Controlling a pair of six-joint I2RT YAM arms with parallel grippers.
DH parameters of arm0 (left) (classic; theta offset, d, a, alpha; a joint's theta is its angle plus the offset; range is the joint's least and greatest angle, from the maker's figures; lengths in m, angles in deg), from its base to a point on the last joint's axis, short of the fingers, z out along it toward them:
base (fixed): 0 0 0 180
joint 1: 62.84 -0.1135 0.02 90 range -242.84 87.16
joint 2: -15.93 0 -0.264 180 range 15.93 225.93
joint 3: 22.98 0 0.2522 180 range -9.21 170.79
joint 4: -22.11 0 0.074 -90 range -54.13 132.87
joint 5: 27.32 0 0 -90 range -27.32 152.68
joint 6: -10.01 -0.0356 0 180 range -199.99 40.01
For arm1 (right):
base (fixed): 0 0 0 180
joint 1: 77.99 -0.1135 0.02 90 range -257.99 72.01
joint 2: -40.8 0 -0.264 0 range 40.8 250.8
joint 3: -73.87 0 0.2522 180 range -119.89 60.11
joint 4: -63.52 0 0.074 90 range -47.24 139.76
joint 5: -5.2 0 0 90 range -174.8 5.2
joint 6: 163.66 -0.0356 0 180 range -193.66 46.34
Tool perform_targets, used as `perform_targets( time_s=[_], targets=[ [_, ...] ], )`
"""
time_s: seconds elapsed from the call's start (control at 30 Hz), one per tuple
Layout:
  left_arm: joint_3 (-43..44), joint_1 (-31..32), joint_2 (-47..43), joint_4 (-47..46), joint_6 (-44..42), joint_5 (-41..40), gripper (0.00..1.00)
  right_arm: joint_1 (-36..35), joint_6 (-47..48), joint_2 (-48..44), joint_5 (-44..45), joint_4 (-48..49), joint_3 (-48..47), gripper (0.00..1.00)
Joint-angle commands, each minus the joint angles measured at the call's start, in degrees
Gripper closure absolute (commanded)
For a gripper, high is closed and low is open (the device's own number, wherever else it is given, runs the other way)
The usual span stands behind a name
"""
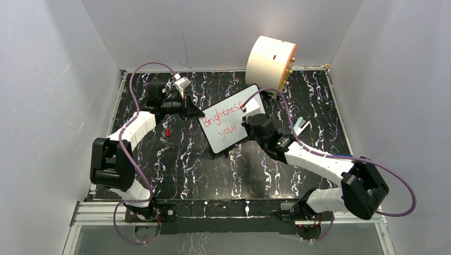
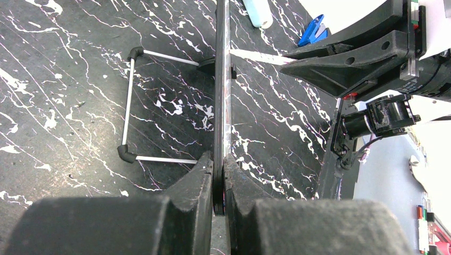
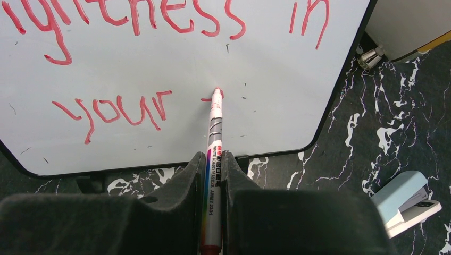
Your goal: Write a sentence on the whiteboard
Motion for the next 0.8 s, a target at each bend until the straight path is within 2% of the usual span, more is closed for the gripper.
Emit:
perform_targets(
  time_s=[0.0,0.47,0.77],
  targets=[
    [-0.9,1.6,2.4,5.5,-2.9,-4.0,1.0,0.1,-0.2,-1.7,-1.4,3.1,-1.0,1.0],
    [-0.8,1.6,2.7,5.5,-2.9,-3.9,1.0,0.1,-0.8,-2.8,-2.9,-0.9,0.2,1.0],
    [-0.8,1.7,2.7,5.5,-2.9,-3.8,1.0,0.1,-0.9,-2.3,-0.4,-2.3,1.0,1.0]
  ],
)
